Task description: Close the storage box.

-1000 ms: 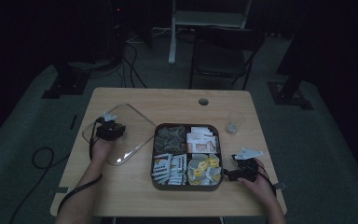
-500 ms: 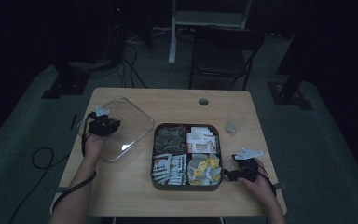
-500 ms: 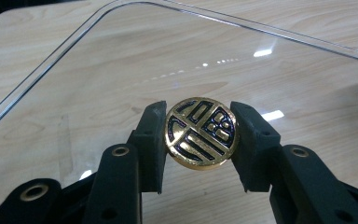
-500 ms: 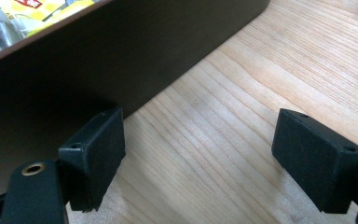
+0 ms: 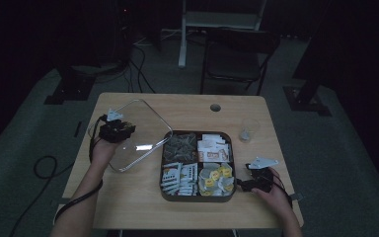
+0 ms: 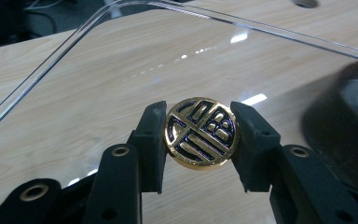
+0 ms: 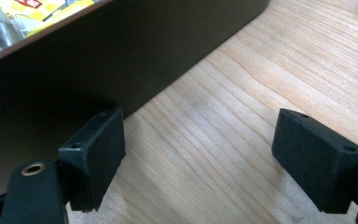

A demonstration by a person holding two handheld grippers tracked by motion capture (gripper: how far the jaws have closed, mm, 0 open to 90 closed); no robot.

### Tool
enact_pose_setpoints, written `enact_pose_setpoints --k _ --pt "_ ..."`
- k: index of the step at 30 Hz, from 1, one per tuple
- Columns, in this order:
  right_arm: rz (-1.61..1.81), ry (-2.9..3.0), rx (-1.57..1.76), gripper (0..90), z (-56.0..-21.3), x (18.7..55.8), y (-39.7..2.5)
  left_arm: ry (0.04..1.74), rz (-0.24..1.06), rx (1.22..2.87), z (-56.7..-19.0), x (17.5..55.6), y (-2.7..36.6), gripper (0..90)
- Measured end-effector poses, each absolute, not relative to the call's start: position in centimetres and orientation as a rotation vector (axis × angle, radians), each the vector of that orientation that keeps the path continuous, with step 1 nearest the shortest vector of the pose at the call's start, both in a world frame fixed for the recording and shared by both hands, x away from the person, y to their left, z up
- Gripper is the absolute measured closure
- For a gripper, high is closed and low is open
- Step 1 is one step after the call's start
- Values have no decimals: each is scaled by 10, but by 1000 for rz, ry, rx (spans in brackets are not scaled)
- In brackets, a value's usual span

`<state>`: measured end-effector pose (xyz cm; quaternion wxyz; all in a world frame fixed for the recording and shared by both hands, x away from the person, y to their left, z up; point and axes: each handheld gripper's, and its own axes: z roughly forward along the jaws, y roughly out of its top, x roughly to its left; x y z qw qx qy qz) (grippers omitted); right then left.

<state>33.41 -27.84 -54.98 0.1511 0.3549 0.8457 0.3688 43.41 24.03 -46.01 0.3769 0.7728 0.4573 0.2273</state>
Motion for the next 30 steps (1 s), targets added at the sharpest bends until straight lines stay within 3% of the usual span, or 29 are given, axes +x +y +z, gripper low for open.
enact_pose_setpoints --k 30 --pt "1059 2428 1018 169 -550 334 -278 835 441 2111 -441 410 152 595"
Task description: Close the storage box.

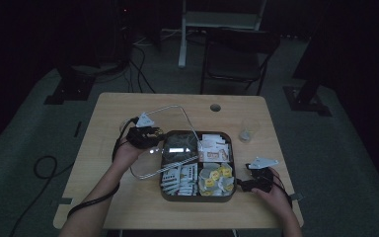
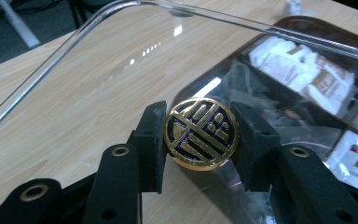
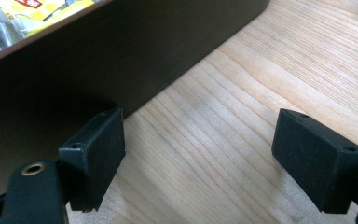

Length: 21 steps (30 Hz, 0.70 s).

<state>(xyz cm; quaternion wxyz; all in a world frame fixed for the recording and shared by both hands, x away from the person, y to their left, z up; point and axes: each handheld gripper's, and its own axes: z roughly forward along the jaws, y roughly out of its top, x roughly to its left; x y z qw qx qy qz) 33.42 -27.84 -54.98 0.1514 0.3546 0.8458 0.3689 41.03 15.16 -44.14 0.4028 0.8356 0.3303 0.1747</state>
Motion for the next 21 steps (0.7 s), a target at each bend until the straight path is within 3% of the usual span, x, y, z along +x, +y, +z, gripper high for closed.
enact_pose_setpoints --k 21 --pt "1059 2428 1019 169 -550 334 -278 600 320 2184 -442 391 92 595"
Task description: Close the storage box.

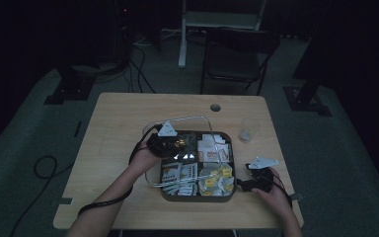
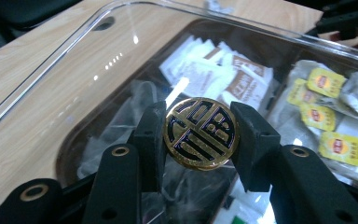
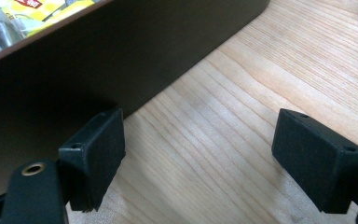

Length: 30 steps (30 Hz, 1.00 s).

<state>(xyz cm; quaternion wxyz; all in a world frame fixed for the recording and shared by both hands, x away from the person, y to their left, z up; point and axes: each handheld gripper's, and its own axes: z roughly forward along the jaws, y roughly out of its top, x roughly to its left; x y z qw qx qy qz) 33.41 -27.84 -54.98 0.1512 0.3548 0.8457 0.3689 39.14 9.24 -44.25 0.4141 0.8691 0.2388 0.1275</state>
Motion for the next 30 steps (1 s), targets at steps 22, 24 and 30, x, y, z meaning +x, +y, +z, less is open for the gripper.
enact_pose_setpoints --k 22,24,30 --pt "1060 2427 1016 169 -550 334 -278 424 207 2250 -454 383 46 595" --pt "1060 2427 1016 169 -550 334 -279 418 206 2258 -455 383 43 595" --pt "1061 2427 1016 169 -550 334 -279 398 199 2285 -460 384 37 595"
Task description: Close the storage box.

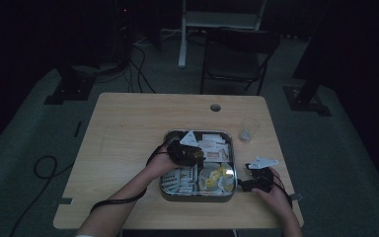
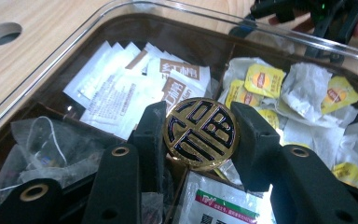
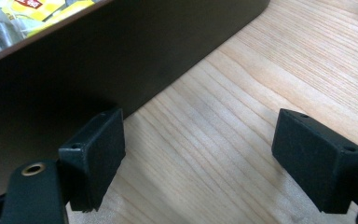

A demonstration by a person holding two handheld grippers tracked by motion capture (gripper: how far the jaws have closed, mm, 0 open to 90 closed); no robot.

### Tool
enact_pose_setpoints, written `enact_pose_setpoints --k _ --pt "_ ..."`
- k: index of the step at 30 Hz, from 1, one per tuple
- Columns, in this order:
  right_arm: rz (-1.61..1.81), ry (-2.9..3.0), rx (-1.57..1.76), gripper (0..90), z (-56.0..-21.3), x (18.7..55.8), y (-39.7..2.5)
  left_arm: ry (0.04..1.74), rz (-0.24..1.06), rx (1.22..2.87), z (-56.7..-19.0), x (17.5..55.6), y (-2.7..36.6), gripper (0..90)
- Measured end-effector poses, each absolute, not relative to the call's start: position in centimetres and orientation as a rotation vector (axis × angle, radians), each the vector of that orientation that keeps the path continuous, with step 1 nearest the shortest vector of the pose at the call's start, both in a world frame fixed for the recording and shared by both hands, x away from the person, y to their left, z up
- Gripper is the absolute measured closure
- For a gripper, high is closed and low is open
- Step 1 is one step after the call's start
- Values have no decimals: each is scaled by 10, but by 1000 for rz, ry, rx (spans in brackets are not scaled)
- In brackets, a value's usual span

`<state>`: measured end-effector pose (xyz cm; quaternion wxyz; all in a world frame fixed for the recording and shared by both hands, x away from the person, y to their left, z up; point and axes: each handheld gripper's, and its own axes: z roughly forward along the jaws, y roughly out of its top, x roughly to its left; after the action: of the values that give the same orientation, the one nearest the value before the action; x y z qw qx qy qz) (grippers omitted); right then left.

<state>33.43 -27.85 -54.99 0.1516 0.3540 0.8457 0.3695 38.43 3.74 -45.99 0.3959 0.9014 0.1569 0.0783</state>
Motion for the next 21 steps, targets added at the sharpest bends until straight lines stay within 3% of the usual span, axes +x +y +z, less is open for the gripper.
enact_pose_setpoints --k 21 --pt "1061 2427 1017 169 -550 334 -279 395 166 2302 -473 391 37 594"
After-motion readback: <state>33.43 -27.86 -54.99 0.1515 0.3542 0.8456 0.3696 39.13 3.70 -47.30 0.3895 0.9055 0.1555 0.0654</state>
